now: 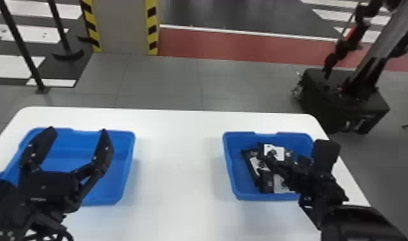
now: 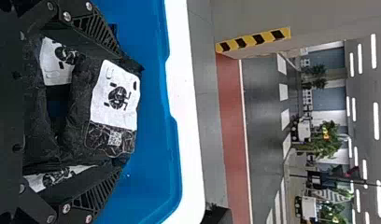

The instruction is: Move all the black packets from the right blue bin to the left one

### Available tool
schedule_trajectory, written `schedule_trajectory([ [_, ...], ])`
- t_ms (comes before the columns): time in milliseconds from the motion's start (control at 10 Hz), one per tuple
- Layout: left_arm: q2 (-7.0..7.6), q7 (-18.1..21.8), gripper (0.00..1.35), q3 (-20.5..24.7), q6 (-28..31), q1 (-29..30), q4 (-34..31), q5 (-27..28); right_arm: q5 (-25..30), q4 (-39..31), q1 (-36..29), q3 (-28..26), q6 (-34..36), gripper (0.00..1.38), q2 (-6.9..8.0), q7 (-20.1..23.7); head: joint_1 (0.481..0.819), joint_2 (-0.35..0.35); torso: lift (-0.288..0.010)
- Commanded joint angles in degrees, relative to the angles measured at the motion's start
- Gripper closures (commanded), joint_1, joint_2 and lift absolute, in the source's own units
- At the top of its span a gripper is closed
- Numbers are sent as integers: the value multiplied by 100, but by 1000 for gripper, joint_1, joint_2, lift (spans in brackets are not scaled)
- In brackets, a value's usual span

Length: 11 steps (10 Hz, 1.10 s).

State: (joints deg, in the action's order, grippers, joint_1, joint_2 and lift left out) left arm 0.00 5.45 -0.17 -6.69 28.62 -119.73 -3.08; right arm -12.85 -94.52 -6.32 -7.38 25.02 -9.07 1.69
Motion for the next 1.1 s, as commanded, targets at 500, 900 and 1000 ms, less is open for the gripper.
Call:
schedule_trajectory([
  [500,-9,0,134,17,92,7,13,-35,11,515,534,0,535,1187,11,95,695,-142,-110],
  [900,-9,0,134,26,92,21,13,-35,19,206,182,-132,29,1159,151,7,695,-144,-110],
  [1000,-9,0,134,26,92,21,13,-44,19,206,154,-132,-28,1159,151,-2,695,-144,-110],
])
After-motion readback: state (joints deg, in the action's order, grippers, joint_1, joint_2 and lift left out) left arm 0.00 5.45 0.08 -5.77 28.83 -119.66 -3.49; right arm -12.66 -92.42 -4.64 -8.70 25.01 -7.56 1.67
